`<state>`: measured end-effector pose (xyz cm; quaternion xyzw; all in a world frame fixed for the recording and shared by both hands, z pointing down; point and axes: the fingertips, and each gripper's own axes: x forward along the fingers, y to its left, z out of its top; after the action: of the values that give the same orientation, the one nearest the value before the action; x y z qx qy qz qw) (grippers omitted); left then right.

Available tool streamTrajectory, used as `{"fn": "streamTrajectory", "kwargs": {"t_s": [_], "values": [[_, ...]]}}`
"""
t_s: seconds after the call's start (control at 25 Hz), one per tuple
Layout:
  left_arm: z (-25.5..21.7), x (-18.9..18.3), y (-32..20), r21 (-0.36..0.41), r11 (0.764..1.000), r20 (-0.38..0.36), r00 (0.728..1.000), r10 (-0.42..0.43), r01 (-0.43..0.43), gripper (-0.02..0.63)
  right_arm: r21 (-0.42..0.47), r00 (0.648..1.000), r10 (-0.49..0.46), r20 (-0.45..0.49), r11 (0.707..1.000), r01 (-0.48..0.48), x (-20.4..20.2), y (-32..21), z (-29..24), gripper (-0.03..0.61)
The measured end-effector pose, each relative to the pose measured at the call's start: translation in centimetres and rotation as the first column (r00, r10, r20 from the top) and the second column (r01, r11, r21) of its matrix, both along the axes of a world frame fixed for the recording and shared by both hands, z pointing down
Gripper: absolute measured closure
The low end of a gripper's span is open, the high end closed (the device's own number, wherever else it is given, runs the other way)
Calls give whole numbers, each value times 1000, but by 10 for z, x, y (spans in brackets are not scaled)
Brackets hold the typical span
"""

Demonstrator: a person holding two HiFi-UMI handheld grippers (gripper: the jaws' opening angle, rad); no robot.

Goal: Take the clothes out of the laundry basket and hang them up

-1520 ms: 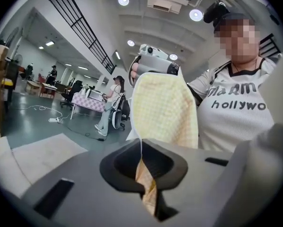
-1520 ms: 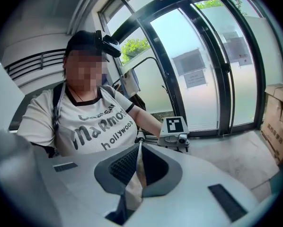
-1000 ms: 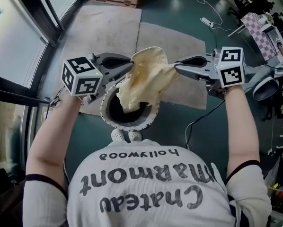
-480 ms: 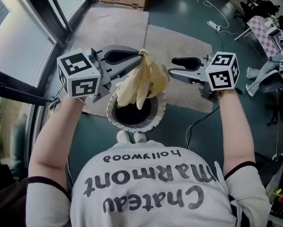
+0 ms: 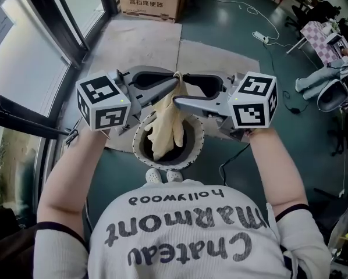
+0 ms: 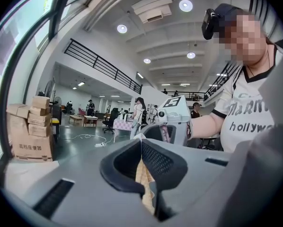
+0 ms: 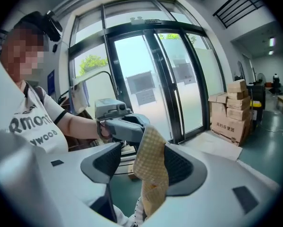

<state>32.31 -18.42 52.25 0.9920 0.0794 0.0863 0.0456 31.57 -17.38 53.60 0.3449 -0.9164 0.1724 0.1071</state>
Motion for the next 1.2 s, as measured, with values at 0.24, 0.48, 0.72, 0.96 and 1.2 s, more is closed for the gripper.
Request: {"fn": "streamTrajectory", "kwargs": {"t_s": [0.24,0.48,0.72,0.96,1.2], "values": [[1,-6,-3,-6,1000,-7,1000,-21,21,600,-25,984,83,-158,996,-88,14,-10,17,508],[1,-12,-2,0,1000,-17,1000,-1,1,600,53,970,133,-203,991,-125,24,-16,-8,538],[13,-26,0,-87,996,-55,998,3,-8,563,308,926,246,-286,939,-155,12,-18,-65,546],[75,-47,-11,44,994,109,988,-108,104,342,401,941,284,-184,896,-192,14,-9,-136,545],[69,-54,-38,30,955,31,955,-296,295,585,444,956,272,-111,874,-198,6,-11,-185,545]]}}
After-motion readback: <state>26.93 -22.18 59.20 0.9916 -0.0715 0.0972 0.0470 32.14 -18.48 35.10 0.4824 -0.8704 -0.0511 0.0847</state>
